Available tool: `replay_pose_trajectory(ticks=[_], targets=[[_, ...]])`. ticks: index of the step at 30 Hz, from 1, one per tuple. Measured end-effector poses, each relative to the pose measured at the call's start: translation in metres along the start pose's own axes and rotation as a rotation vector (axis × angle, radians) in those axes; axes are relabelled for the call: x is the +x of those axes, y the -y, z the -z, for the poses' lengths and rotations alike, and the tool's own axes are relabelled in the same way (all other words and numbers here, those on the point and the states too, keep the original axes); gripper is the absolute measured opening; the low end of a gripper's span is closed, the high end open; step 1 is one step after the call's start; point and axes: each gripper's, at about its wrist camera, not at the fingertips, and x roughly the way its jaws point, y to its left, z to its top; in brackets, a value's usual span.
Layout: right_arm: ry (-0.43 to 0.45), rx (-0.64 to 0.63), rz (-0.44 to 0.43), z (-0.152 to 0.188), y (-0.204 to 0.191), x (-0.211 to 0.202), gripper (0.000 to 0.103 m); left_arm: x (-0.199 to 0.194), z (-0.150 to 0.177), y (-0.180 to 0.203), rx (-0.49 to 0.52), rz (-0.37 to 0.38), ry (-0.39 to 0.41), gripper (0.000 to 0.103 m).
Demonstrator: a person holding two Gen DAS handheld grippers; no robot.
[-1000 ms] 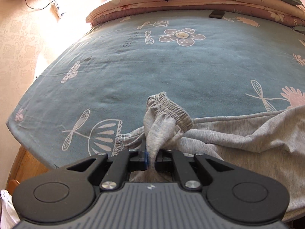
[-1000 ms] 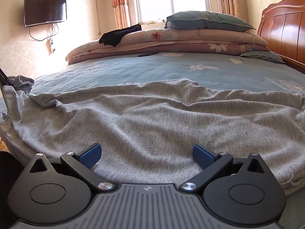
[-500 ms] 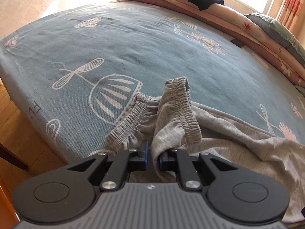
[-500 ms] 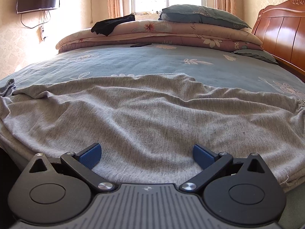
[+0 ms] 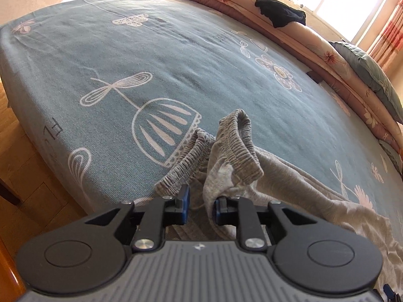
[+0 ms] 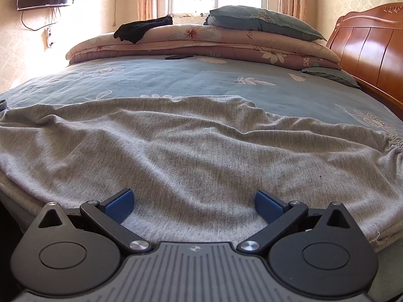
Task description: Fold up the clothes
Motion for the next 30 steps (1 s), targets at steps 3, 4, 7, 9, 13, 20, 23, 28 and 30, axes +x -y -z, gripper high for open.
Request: replay_pose_trajectory(ticks=[3,4,7,9,13,20,23,28,30], targets=[[0.001,0.001,0.003,0.000,-0.001,0.000,0.103,-0.010,-0.004,0.000,0.007,-0.015,0.022,0.034],[0.002,0.002,0.004,0.000,-0.001,0.000,0.103,-0.013,-0.006,0.000,0.012,-0.026,0.030,0.034],[0.000,-0.001,0.003,0.000,-0.001,0.000,0.103,-0.022,-0.010,0.001,0.028,-0.057,0.053,0.035],[-0.012,-0.010,-0.003,-0.002,0.000,0.000,0.103,-0.027,-0.010,0.006,0.057,-0.050,0.064,0.039],[-0.039,-0.014,-0.063,-0.014,0.004,-0.006,0.103,-0.036,-0.005,0.030,0.170,-0.044,0.082,0.044],[0.012,-0.131,-0.293,-0.047,-0.013,-0.032,0.075,-0.034,0.022,0.103,0.469,0.028,0.053,0.051],[-0.007,-0.323,-0.398,-0.053,-0.048,-0.033,0.062,-0.025,0.037,0.136,0.586,0.084,0.023,0.053],[-0.024,-0.587,-0.500,-0.050,-0.105,-0.026,0.051,-0.023,0.064,0.167,0.788,0.102,0.053,0.053],[-0.031,-0.640,-0.514,-0.050,-0.121,-0.019,0.041,-0.026,0.074,0.171,0.857,0.098,0.085,0.058]])
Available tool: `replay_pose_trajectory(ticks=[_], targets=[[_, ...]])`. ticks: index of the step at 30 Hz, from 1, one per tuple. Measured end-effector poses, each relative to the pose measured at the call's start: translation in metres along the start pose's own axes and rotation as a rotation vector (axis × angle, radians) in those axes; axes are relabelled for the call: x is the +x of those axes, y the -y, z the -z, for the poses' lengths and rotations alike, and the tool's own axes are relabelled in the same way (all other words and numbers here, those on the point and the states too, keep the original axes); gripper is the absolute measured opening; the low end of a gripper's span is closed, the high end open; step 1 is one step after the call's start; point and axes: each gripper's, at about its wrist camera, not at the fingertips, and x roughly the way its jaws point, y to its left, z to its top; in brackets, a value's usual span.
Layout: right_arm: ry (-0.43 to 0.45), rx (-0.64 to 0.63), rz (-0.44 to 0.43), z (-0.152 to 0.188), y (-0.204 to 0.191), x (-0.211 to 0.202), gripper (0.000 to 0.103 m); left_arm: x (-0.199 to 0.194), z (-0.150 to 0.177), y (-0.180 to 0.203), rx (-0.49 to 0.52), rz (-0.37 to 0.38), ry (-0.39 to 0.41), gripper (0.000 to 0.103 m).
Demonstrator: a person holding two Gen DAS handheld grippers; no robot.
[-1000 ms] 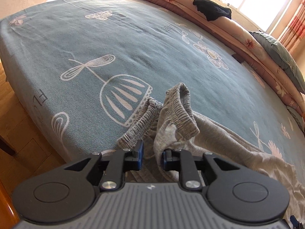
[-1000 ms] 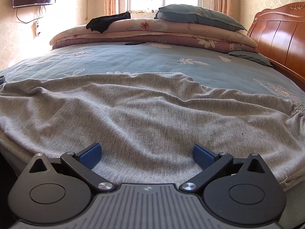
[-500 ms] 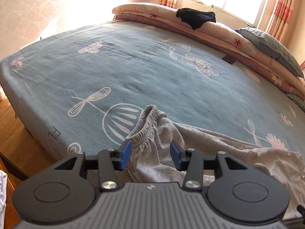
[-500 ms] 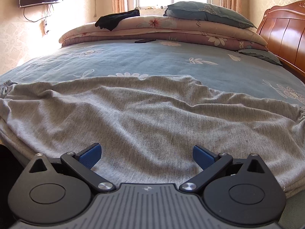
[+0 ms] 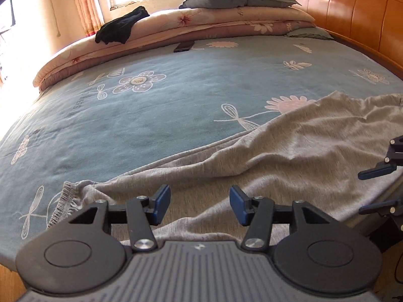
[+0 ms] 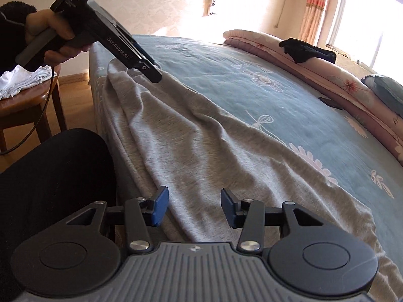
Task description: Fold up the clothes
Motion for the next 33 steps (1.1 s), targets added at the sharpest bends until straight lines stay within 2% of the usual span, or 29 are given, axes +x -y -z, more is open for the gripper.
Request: replay_pose_trajectory(ticks=[2,6,9,10,11,12,14,17,19,21,23,24,26,28,33], targets=[[-0.012,-0.032,-0.019,-0.007,-0.006,0.012,0.038,-0.004,0.005,0.005,0.045,-0.008,0.016,0.063],[-0.030,-0.088,-0.048,-0.014,-0.017,0.027,0.038,-0.012,0.017,0.008,0.103,-0.002,0.023,0.065],[-0.055,-0.139,-0.013,-0.014,-0.024,0.035,0.038,-0.013,0.026,0.011,0.144,0.003,0.027,0.069],[-0.052,-0.151,0.002,-0.015,-0.026,0.035,0.035,-0.012,0.029,0.013,0.157,0.009,0.025,0.070],[-0.049,-0.162,0.016,-0.016,-0.028,0.034,0.017,-0.011,0.031,0.016,0.175,0.017,0.026,0.070],[-0.048,-0.168,0.036,-0.017,-0.028,0.034,0.006,-0.010,0.033,0.019,0.194,0.025,0.029,0.071],[-0.039,-0.145,0.065,-0.022,-0.022,0.030,0.005,-0.008,0.036,0.028,0.245,0.050,0.036,0.071],[-0.048,-0.013,0.026,-0.031,0.002,0.029,0.006,-0.003,0.039,0.038,0.306,0.109,0.051,0.071],[-0.068,0.119,0.002,-0.032,0.024,0.033,0.011,0.005,0.038,0.038,0.289,0.129,0.045,0.071],[-0.099,0.257,0.002,-0.029,0.046,0.041,0.015,0.014,0.036,0.034,0.255,0.120,0.032,0.071],[-0.107,0.403,-0.044,-0.022,0.068,0.046,0.019,0.021,0.036,0.027,0.216,0.095,0.020,0.071],[-0.100,0.426,-0.053,-0.020,0.071,0.045,0.020,0.023,0.036,0.024,0.205,0.085,0.017,0.071],[-0.078,0.441,-0.052,-0.018,0.073,0.040,0.026,0.028,0.036,0.018,0.188,0.052,0.013,0.071],[-0.056,0.400,-0.032,-0.018,0.065,0.029,0.030,0.030,0.036,0.011,0.171,0.039,0.010,0.071],[0.023,0.190,0.019,-0.033,0.036,0.015,0.041,0.029,0.029,-0.005,0.097,0.024,0.029,0.071]])
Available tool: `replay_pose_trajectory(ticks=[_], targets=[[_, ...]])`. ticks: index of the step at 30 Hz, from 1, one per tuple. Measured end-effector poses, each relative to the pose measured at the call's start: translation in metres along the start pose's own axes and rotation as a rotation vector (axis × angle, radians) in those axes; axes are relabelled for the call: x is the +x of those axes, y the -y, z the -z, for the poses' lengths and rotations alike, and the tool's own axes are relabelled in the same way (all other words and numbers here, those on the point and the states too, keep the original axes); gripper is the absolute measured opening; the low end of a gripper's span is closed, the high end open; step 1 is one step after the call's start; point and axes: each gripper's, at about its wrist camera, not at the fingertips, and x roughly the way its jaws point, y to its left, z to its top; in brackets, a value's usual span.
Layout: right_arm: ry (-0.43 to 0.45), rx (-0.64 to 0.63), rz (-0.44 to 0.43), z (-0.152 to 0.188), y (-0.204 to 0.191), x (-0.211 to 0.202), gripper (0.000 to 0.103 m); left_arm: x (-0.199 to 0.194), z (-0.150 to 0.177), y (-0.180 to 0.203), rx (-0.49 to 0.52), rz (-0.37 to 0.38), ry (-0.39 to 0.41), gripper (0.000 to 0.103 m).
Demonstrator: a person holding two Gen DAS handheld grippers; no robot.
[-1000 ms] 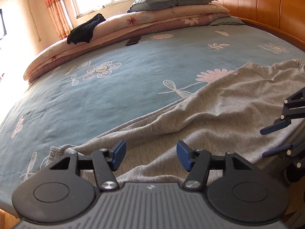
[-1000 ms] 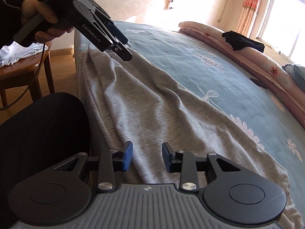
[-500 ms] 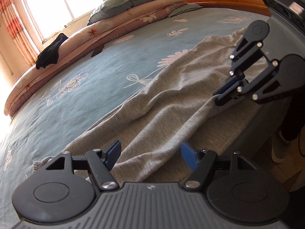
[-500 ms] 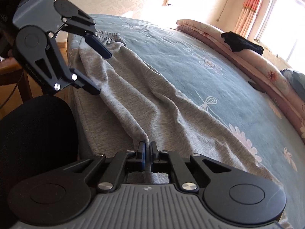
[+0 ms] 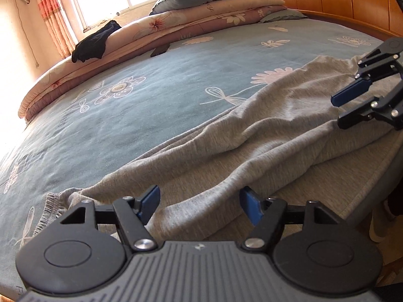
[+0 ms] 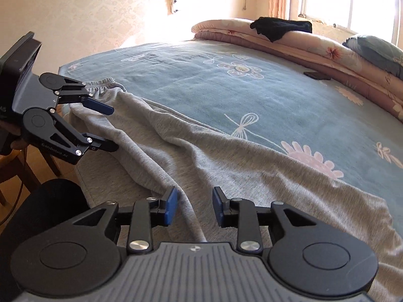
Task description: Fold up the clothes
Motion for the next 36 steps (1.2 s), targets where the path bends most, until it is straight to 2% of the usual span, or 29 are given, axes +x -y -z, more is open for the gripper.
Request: replay_pose_trajectory(ticks=[4,7,12,15,16,17,19,21,26,29,31,32,33,34,36], targets=[[0.047,-0.193,-0.008,-0.004,-0.033,-0.002,0.044,0.000,-0.006,-0.012,-0.056,0.000,0.011,0.071],[0.028,-0.317,0.005,-0.001,-0.054,0.011,0.044,0.000,-0.008,-0.016,-0.060,-0.003,0.017,0.071],[-0.021,-0.439,0.108,0.005,-0.067,0.039,0.041,-0.006,-0.004,-0.017,-0.049,-0.003,0.025,0.071],[-0.024,-0.420,0.074,0.002,-0.065,0.038,0.034,-0.013,0.000,-0.013,-0.008,0.001,0.039,0.071],[-0.033,-0.423,0.078,0.001,-0.064,0.039,0.022,-0.016,0.001,-0.011,0.011,0.007,0.049,0.071],[-0.044,-0.428,0.085,0.000,-0.064,0.041,0.005,-0.019,0.001,-0.008,0.033,0.007,0.058,0.071],[-0.050,-0.401,0.072,-0.004,-0.061,0.040,0.004,-0.025,0.002,0.004,0.109,0.017,0.080,0.071],[-0.051,-0.335,0.008,-0.011,-0.054,0.033,0.004,-0.033,0.004,0.017,0.202,0.036,0.103,0.071],[-0.042,-0.222,-0.119,-0.028,-0.039,0.011,0.003,-0.039,0.018,0.064,0.556,0.032,0.144,0.071],[-0.049,-0.200,-0.183,-0.031,-0.035,0.001,0.003,-0.029,0.025,0.080,0.702,0.030,0.109,0.071],[-0.063,-0.191,-0.211,-0.030,-0.033,-0.001,0.003,-0.021,0.029,0.085,0.767,-0.019,0.102,0.067],[-0.075,-0.176,-0.229,-0.030,-0.032,-0.001,0.003,-0.017,0.030,0.087,0.793,-0.043,0.095,0.057],[-0.086,-0.158,-0.252,-0.029,-0.030,0.000,0.003,-0.017,0.029,0.087,0.808,-0.054,0.094,0.052],[-0.096,-0.138,-0.278,-0.028,-0.029,0.000,0.003,-0.018,0.028,0.088,0.821,-0.062,0.094,0.049],[-0.136,-0.108,-0.308,-0.025,-0.027,0.005,0.003,-0.022,0.026,0.086,0.816,-0.061,0.118,0.048]])
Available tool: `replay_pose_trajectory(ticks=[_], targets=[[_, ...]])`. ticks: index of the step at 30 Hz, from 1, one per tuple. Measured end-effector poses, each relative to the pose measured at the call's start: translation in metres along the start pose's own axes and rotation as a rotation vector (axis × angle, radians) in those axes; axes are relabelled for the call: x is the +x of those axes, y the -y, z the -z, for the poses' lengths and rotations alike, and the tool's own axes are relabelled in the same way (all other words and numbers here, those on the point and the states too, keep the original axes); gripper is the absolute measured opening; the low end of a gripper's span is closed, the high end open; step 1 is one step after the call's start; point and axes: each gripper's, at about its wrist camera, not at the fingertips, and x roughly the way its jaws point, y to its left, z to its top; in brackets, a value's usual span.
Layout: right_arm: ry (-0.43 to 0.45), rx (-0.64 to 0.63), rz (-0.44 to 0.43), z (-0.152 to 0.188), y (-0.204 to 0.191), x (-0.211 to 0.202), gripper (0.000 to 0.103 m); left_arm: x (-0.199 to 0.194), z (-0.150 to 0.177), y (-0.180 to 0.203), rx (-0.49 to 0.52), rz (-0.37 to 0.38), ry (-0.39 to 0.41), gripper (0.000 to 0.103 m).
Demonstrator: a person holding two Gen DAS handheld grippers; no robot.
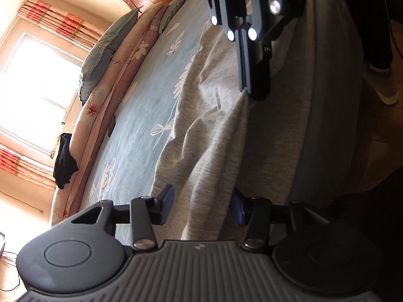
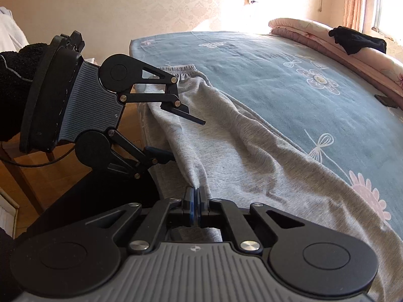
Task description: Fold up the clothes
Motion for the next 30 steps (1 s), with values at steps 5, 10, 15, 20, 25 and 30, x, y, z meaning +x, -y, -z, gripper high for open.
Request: replay_pose_trajectory(ticks=[5,10,15,20,25,30], targets=[[-0.036,-0.010,0.046,0.005,-0.003,0.011,0.011,-0.002,0.003,-0.001,-0.011,-0.006,0.000,0.045],[0.017,-0.189,0.190,0.010,-0.033,0.014,0.041,0.000,0.006,-0.004,-0.060,0.007,-0.012,0.046],[0.001,-0.380,0.272,0.016,-0.060,0.032,0.041,-0.011,0.007,-0.008,-0.090,0.030,-0.001,0.049],[0.002,-0.358,0.230,0.015,-0.059,0.029,0.041,-0.023,0.018,-0.014,-0.151,0.069,-0.001,0.049],[-0.049,-0.327,0.226,0.012,-0.048,0.032,0.005,-0.022,0.030,-0.025,-0.237,0.056,-0.029,0.049],[-0.089,-0.256,0.104,0.014,-0.042,0.031,0.007,-0.034,0.036,-0.038,-0.323,0.074,0.002,0.050]])
